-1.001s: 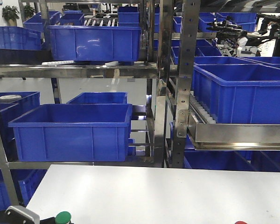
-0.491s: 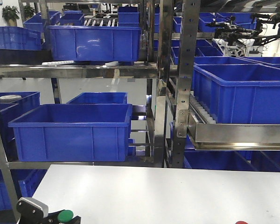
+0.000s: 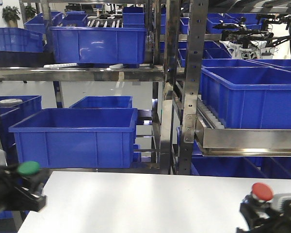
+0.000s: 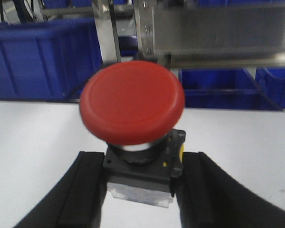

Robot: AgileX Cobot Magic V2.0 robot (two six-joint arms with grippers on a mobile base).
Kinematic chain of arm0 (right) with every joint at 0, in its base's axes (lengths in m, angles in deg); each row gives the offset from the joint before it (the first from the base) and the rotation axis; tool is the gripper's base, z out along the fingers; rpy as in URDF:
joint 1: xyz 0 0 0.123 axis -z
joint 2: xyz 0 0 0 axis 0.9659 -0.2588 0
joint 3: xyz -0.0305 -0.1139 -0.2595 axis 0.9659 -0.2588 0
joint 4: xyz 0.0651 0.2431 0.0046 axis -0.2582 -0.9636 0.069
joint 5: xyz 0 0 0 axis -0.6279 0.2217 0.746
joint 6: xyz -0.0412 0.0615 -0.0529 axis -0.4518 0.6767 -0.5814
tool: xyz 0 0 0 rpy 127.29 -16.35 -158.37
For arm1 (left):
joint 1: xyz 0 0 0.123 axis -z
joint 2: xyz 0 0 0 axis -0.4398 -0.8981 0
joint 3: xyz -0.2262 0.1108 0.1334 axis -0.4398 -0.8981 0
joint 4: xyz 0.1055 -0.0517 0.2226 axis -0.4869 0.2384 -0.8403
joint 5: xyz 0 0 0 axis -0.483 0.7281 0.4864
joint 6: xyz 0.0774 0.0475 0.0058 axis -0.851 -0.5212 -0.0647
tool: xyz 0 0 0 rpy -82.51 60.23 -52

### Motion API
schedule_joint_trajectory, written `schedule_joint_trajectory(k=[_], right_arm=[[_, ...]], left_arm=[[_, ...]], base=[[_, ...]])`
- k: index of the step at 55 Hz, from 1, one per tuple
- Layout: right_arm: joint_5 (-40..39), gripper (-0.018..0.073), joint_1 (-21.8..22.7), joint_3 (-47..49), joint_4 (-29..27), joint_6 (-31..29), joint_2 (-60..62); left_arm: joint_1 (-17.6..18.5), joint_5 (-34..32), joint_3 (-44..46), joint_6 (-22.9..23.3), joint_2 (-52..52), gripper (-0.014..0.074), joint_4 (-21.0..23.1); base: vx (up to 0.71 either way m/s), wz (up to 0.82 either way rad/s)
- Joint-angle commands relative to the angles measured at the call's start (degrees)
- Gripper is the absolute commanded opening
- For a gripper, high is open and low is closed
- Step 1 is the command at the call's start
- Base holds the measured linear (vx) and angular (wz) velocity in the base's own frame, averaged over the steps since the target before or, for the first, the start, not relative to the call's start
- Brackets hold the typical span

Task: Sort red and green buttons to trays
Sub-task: 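Lift both held buttons off the table, then hold both buttons while the base drives to the green and red trays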

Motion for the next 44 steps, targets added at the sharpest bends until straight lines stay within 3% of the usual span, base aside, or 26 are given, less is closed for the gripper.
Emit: schedule_joint_trajectory(k=[1,7,13,22,44], right_arm=[[9.42,-0.0008,0.20,0.79,0.57,0.00,12.67],[22.50,-0.0008,0.20,0.79,0.57,-0.60,23.76],[28.48,-0.0008,0.20,0.79,0.57,-1.43,30.79],[27.83,-0.0008,0.20,0.79,0.57,-2.09,33.43],[27.60,-0.0008,0.20,0.79,0.55,-2.06,33.43]], left_arm=[[0.19,5.04,1.08,2.68,7.82,-0.0003,1.02],[0.19,10.82,-1.34,2.57,14.72,-0.0003,0.96],[0.19,10.95,-5.82,2.78,20.45,-0.0003,1.08],[0.19,10.82,-10.06,3.20,25.22,-0.0003,1.10],[0.19,12.11,-10.70,3.20,27.47,-0.0003,1.10]], base=[[0.00,0.00],[0.00,0.00],[0.00,0.00],[0.00,0.00],[0.00,0.00]])
